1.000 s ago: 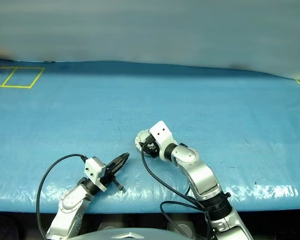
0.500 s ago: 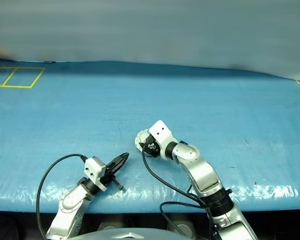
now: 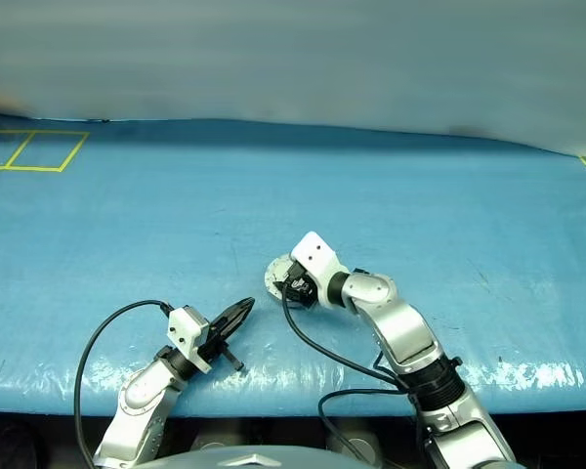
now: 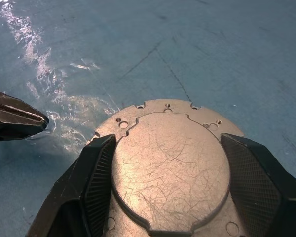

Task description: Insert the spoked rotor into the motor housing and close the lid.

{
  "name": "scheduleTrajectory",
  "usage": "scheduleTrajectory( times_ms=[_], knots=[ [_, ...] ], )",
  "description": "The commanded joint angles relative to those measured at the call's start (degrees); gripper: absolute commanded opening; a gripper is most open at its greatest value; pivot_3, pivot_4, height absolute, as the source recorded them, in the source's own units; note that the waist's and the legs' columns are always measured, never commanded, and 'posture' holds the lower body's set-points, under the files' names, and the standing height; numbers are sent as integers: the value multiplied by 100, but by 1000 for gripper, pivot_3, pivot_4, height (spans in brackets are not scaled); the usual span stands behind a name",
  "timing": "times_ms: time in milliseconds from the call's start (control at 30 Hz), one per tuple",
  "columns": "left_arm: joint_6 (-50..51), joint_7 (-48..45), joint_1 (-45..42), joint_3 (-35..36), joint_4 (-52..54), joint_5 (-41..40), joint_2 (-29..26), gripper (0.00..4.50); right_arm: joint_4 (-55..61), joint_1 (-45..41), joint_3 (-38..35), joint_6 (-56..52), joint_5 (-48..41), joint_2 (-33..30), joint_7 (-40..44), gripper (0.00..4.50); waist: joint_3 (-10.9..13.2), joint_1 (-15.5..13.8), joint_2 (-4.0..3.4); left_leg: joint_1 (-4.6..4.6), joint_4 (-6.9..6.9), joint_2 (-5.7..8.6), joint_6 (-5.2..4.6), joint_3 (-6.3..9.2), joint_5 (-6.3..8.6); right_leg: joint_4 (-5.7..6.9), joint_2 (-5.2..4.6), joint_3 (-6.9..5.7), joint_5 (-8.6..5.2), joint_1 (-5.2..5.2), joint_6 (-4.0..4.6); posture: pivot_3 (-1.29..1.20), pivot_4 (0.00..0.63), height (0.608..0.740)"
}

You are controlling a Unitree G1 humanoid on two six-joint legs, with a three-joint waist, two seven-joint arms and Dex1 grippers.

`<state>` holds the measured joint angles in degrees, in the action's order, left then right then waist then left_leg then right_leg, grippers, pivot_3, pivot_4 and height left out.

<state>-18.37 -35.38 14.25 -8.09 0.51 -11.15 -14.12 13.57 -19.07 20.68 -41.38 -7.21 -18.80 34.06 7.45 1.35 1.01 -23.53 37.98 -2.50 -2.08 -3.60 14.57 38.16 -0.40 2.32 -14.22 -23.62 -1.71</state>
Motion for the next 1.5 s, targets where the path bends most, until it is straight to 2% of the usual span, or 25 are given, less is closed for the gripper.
scheduleTrajectory(
  times_ms=[33,167,300,533,1200,1500],
  knots=[
    [-163,-10,-44,-21,41,14,23,0,-190,-27,-64,-60,-152,18,147,3039,0,0,0,0,0,0,0,0,0,0,0,0,0,0,0,0,150,740],
    [-175,-4,-44,-19,27,16,23,0,-313,-92,-313,-162,-369,163,179,3039,0,2,0,1,2,-1,0,0,0,1,0,1,1,2,-1,0,150,740],
    [-174,8,-29,-22,23,18,19,0,-361,-117,-172,193,-208,-15,319,3039,0,1,1,1,3,1,0,-1,0,0,0,1,2,2,-2,0,150,740],
    [-164,15,-19,-27,26,11,14,0,-350,-208,-201,206,-291,-88,528,3039,0,3,1,0,2,0,0,-1,0,1,0,1,2,1,-2,0,150,740],
    [-60,116,24,-100,226,33,49,0,-853,-167,-40,901,-11,-102,641,3039,0,6,1,3,5,-1,0,-2,0,2,1,2,2,3,-2,0,150,740],
    [-76,94,-18,-142,154,27,47,0,-757,-355,-151,338,-168,-101,670,3039,0,2,1,3,6,-1,0,-2,0,2,-1,3,2,3,-2,0,150,740]
  ],
)
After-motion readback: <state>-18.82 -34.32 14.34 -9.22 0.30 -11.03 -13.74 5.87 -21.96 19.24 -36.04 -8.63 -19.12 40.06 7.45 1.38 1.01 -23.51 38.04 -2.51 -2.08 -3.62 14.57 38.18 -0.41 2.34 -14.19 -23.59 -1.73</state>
